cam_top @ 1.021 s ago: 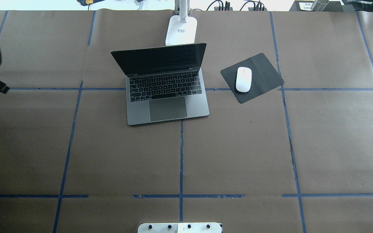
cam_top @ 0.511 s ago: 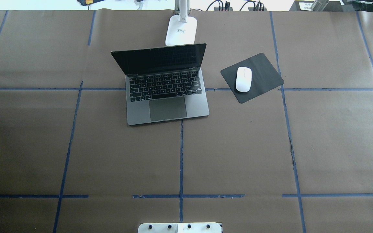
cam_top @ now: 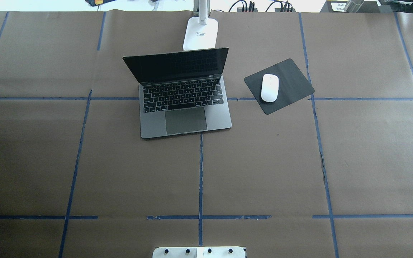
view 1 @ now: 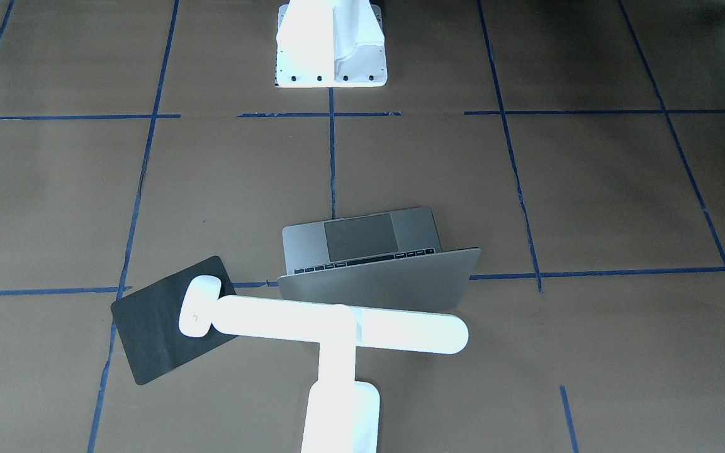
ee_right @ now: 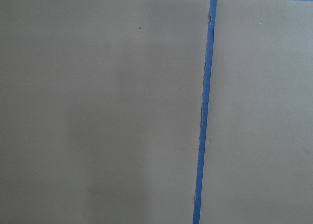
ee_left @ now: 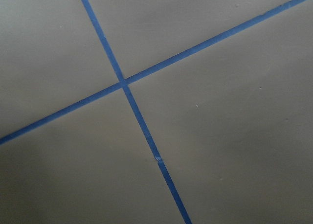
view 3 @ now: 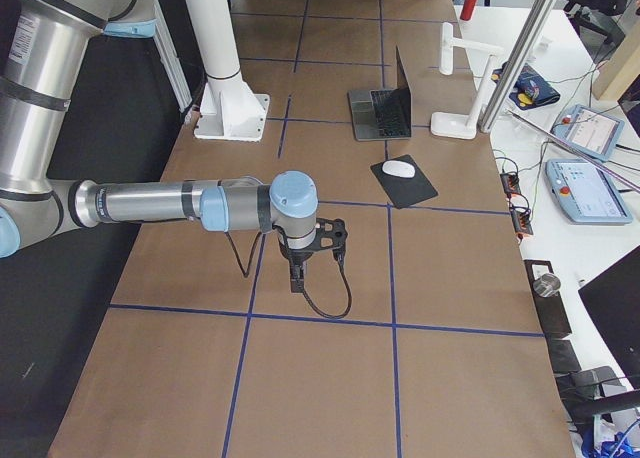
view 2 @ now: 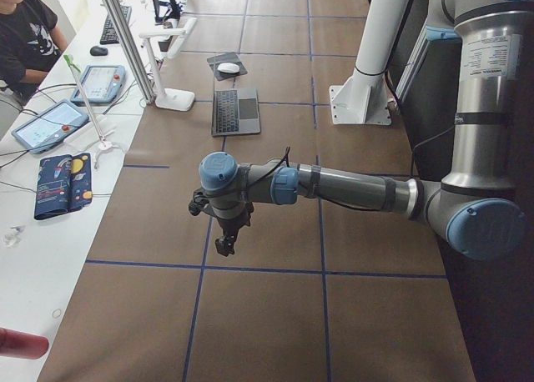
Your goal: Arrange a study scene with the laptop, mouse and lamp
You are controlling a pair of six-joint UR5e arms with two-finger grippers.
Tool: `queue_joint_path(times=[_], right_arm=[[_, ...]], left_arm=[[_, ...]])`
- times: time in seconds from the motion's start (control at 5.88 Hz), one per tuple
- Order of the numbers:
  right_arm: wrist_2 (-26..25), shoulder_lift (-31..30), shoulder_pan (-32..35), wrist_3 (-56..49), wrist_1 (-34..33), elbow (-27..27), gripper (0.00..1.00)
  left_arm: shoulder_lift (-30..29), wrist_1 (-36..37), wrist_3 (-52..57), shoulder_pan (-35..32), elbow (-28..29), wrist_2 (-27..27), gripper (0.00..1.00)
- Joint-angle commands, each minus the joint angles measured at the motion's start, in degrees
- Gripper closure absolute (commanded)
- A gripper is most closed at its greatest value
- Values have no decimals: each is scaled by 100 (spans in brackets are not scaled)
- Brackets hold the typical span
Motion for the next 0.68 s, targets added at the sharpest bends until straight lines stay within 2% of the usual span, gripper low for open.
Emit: queue_joint_path(times=[0.0,0.34,0.51], right_arm=[[31,69,10,-27,20,-44,0],[-12,523,-130,34,-6,-244,0],[-21,787,-140,35,-6,-541,0]], left_arm=[[19,39,-21,-10,257,-43,0],[-43,407,-501,-19,320,-61,0],[18,400,-1192,-28,302,-61,0]])
